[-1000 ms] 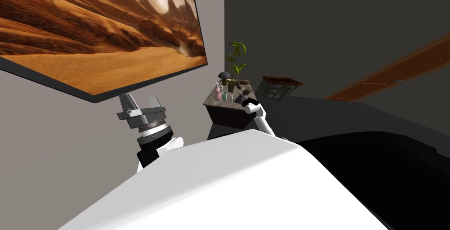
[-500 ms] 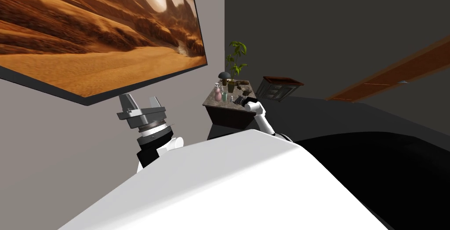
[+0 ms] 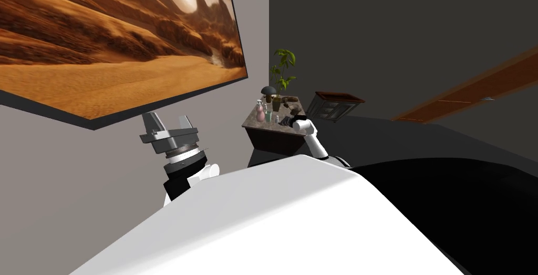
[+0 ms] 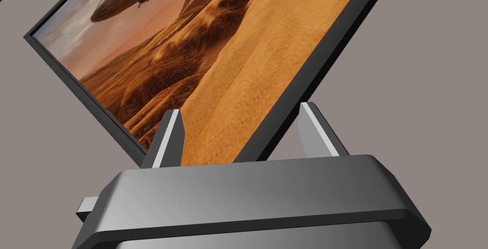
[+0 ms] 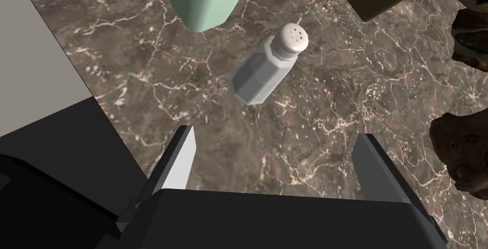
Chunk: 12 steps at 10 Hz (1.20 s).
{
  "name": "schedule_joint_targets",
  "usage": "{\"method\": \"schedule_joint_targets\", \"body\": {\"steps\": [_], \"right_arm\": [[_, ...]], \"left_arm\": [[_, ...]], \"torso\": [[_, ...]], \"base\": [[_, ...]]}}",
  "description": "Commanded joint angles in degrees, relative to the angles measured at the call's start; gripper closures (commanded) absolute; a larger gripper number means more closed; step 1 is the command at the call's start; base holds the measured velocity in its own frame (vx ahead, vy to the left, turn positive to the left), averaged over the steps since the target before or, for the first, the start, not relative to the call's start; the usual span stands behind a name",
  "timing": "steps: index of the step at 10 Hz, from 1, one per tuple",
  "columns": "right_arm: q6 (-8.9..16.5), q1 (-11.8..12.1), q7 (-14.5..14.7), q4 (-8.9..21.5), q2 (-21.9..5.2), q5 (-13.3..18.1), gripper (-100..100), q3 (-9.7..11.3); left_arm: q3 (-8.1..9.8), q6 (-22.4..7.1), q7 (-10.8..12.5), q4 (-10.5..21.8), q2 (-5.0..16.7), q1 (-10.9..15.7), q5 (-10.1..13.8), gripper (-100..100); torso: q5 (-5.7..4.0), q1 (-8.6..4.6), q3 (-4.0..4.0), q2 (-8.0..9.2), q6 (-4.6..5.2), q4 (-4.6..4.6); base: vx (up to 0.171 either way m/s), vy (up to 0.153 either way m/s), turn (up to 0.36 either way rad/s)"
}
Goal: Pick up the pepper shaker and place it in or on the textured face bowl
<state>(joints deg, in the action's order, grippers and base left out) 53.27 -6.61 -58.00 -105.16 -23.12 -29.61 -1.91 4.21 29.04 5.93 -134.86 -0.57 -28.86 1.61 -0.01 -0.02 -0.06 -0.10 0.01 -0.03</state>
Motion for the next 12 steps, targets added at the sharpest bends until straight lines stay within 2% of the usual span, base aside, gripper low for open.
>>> {"method": "schedule_joint_targets", "body": {"steps": [1, 2, 3, 4, 5, 6, 7, 10, 11, 12], "right_arm": [[2.9, -1.4, -1.9, 1.6, -0.7, -1.2, -100, 0.1], [3.8, -1.4, -1.9, 1.6, -0.7, -1.2, -100, 0.1], [5.7, -2.8, -3.5, 3.1, -1.5, -2.5, -100, 0.1], [6.9, -2.8, -3.5, 3.1, -1.5, -2.5, -100, 0.1], [8.9, -4.1, -5.1, 4.6, -2.2, -3.8, -100, 0.1], [9.9, -4.1, -5.1, 4.6, -2.2, -3.8, -100, 0.1], [11.8, -5.4, -6.5, 6.1, -3.0, -5.0, -100, 0.1], [15.3, -6.6, -7.9, 7.4, -3.7, -6.1, -100, 0.1], [17.4, -7.8, -9.2, 8.7, -4.3, -7.1, -100, 0.2], [17.8, -7.8, -9.2, 8.7, -4.3, -7.1, -100, 0.2]], "left_arm": [[0.0, 0.0, 0.0, 0.0, 0.0, 0.0, 0.0, 0], [0.0, 0.0, 0.0, 0.0, 0.0, 0.0, 0.0, 0], [0.0, 0.0, 0.0, 0.0, 0.0, 0.0, 0.0, 0], [0.0, 0.0, 0.0, 0.0, 0.0, 0.0, 0.0, 0], [0.0, 0.0, 0.0, 0.0, 0.0, 0.0, 0.0, 0], [0.0, 0.0, 0.0, 0.0, 0.0, 0.0, 0.0, 0], [0.0, 0.0, 0.0, 0.0, 0.0, 0.0, 0.0, 0], [0.0, 0.0, 0.0, 0.0, 0.0, 0.0, 0.0, 0], [0.0, 0.0, 0.0, 0.0, 0.0, 0.0, 0.0, 0], [0.0, 0.0, 0.0, 0.0, 0.0, 0.0, 0.0, 0]], "torso": [[0.0, 0.0, 0.0, 0.0, 0.0, 0.0], [0.01, 0.01, -0.02, -0.04, -0.01, 0.0], [0.0, -0.01, -0.02, -0.04, 0.0, -0.01], [0.0, -0.04, -0.03, -0.06, -0.01, -0.01], [0.0, -0.03, -0.04, -0.06, 0.0, -0.01], [0.0, -0.04, -0.05, -0.1, -0.01, -0.02], [-0.01, -0.03, -0.05, -0.08, 0.0, -0.02], [0.0, -0.02, -0.05, -0.09, -0.01, -0.02], [-0.01, -0.03, -0.04, -0.07, 0.0, -0.02], [0.0, -0.02, -0.05, -0.1, -0.01, -0.02]], "base": [[0.033, -0.005, 0.022], [0.035, -0.014, 0.017], [0.038, -0.023, 0.028], [0.039, -0.017, 0.015], [0.049, -0.018, 0.025], [0.044, -0.017, 0.017], [0.051, -0.012, 0.032], [0.042, -0.015, 0.02], [0.05, -0.014, 0.035], [0.041, -0.014, 0.017]]}}
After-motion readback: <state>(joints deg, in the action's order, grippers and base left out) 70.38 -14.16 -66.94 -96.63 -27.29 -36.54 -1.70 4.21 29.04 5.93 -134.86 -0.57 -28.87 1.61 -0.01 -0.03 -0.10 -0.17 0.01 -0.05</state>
